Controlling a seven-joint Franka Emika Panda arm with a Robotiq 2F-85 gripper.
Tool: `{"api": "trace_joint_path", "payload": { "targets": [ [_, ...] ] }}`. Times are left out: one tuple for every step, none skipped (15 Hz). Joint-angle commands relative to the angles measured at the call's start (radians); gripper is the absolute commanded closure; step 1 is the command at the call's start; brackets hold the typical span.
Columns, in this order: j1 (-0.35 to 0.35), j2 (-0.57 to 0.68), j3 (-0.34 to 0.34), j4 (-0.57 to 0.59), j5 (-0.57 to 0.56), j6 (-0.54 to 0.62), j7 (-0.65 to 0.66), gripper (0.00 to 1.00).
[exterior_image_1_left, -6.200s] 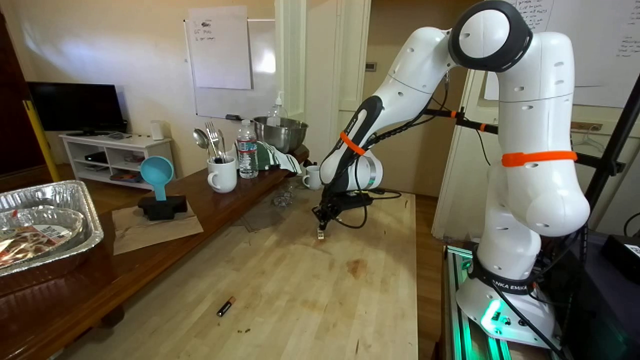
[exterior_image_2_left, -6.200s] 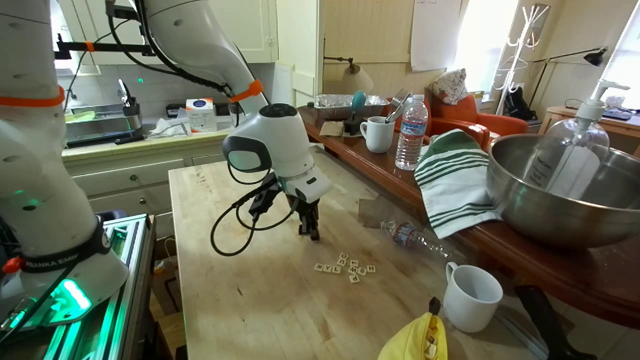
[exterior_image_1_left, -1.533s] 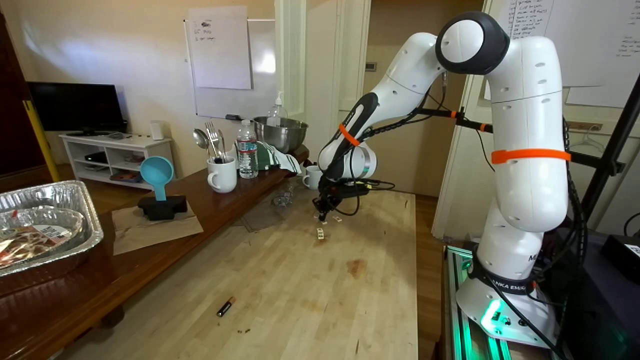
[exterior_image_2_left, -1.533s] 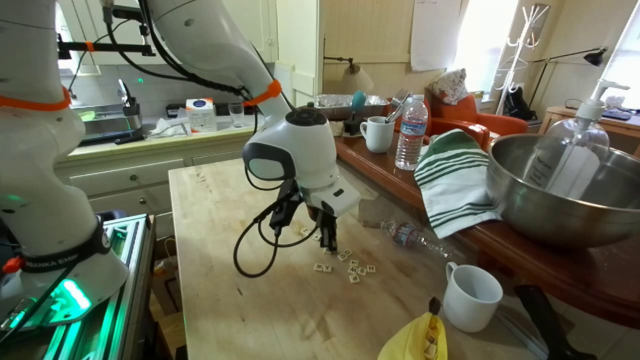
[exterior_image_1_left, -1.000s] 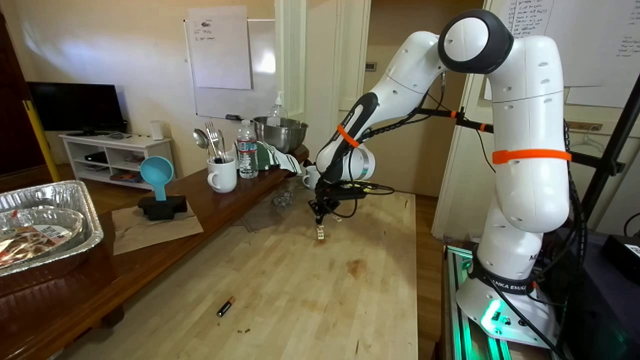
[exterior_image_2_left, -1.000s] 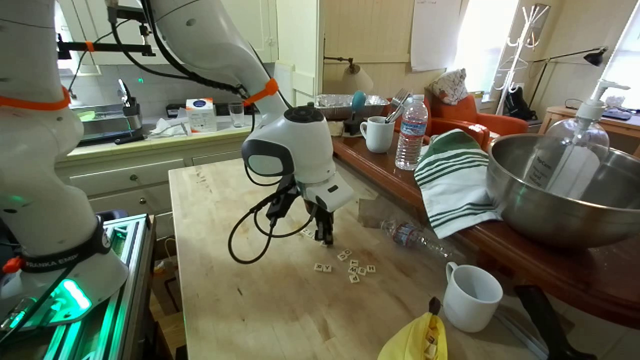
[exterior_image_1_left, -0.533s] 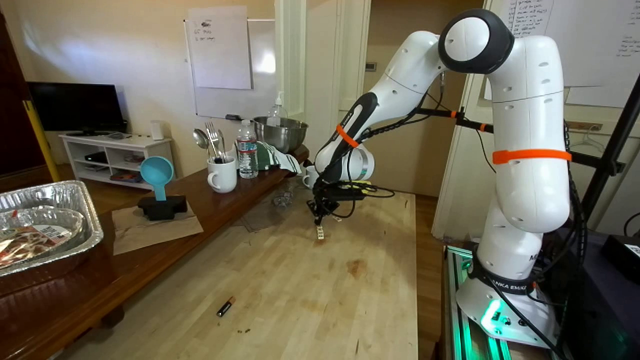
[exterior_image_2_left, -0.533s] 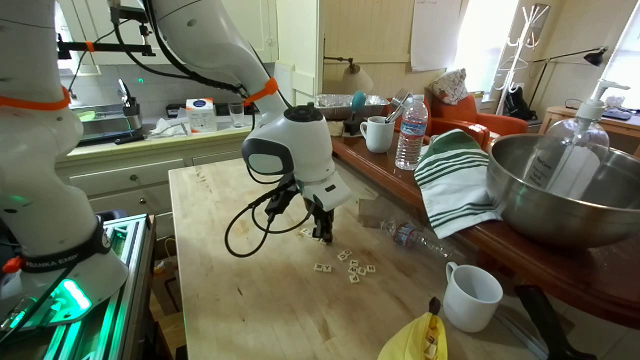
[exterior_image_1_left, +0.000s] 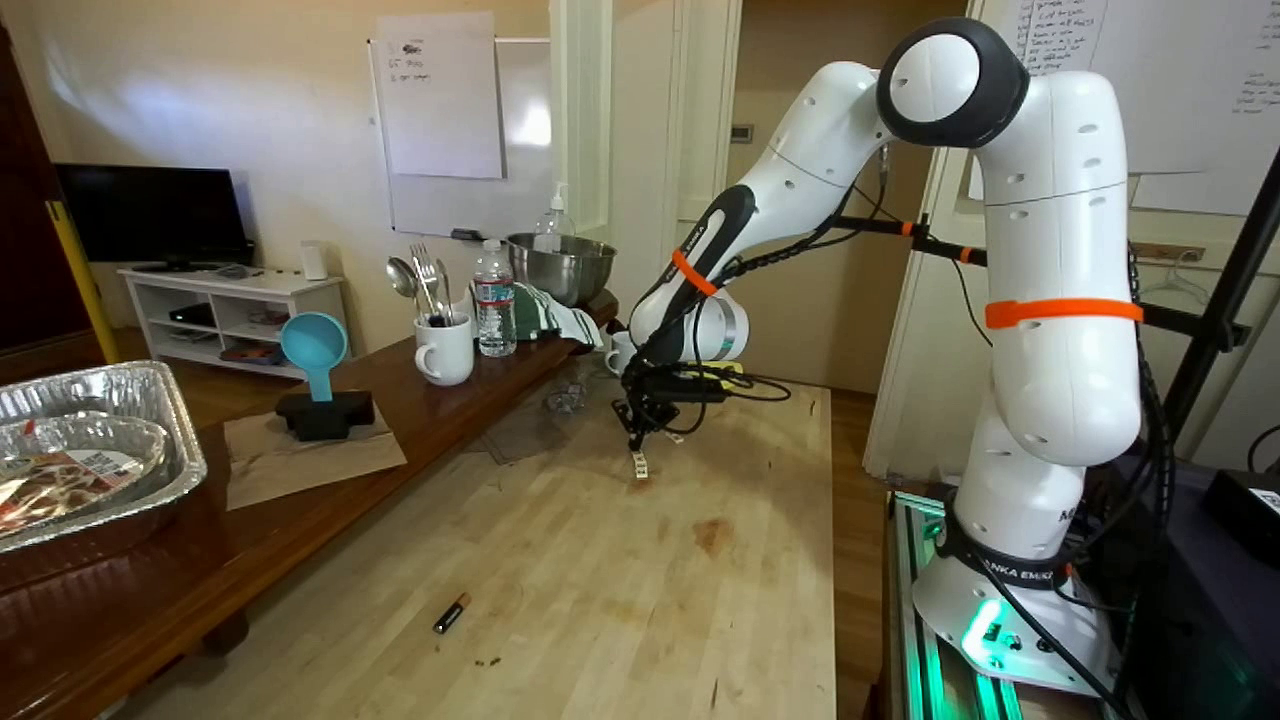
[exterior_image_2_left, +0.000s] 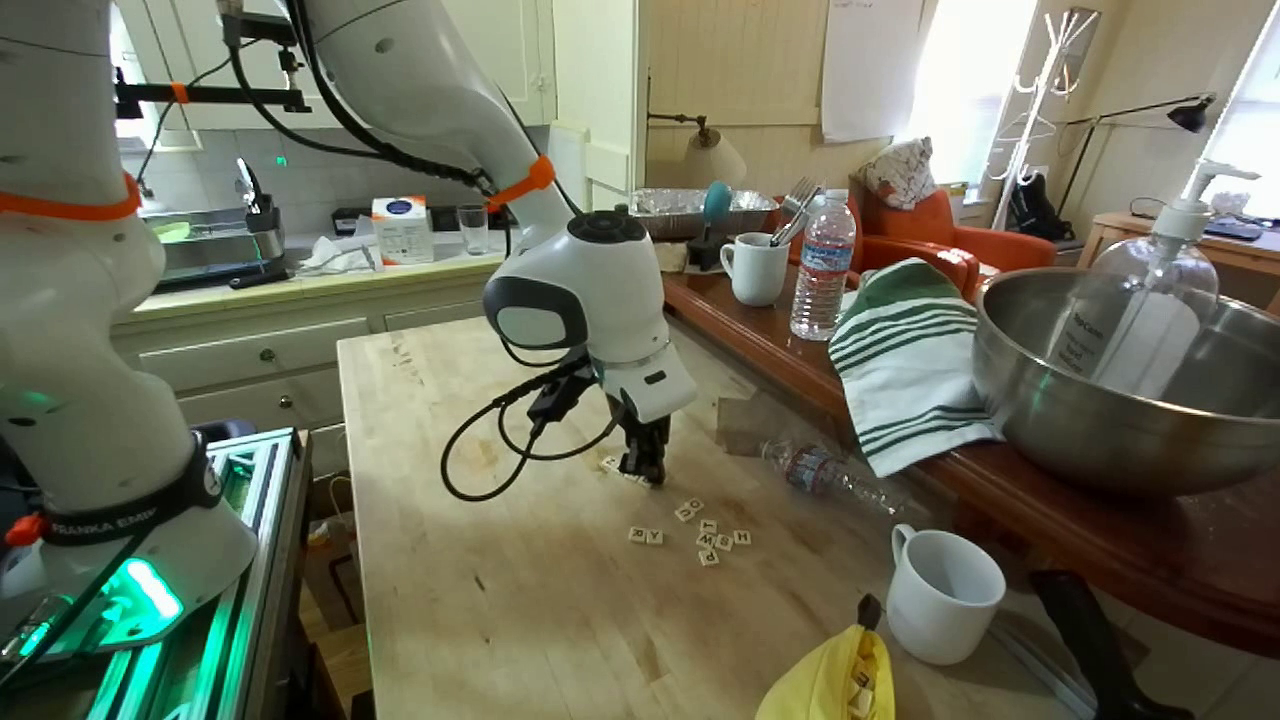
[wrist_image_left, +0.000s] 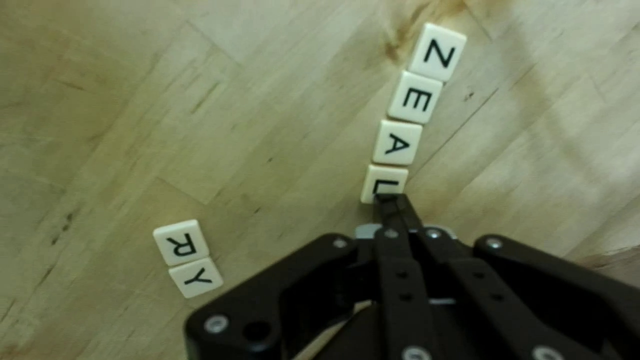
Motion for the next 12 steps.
{"api": "trace_joint_path", "payload": {
  "targets": [
    [0.023, 0.011, -0.011, -0.035, -0.028, 0.004, 0.088, 1.0],
    [0.026, 0.01, -0.013, -0.036, -0.031, 0.0, 0.103, 1.0],
    [0.027, 0.01, -0.015, -0.037, -0.034, 0.0, 0.114, 1.0],
    [0.031, 0.008, -0.019, -0.039, -0.039, -0.007, 0.126, 1.0],
    [0.034, 0.007, -0.021, -0.041, -0.042, -0.007, 0.136, 1.0],
    [0.036, 0.006, -0.022, -0.043, -0.044, -0.009, 0.143, 1.0],
    [0.039, 0.003, -0.024, -0.045, -0.048, -0.013, 0.151, 1.0],
    [0.043, 0.002, -0.027, -0.048, -0.054, -0.014, 0.157, 1.0],
    [0.045, 0.001, -0.028, -0.05, -0.057, -0.016, 0.161, 1.0],
    [0.049, 0.0, -0.031, -0.053, -0.064, -0.015, 0.168, 1.0],
    [0.052, -0.001, -0.033, -0.055, -0.071, -0.013, 0.176, 1.0],
    [0.053, -0.002, -0.034, -0.054, -0.077, -0.012, 0.182, 1.0]
  ]
}}
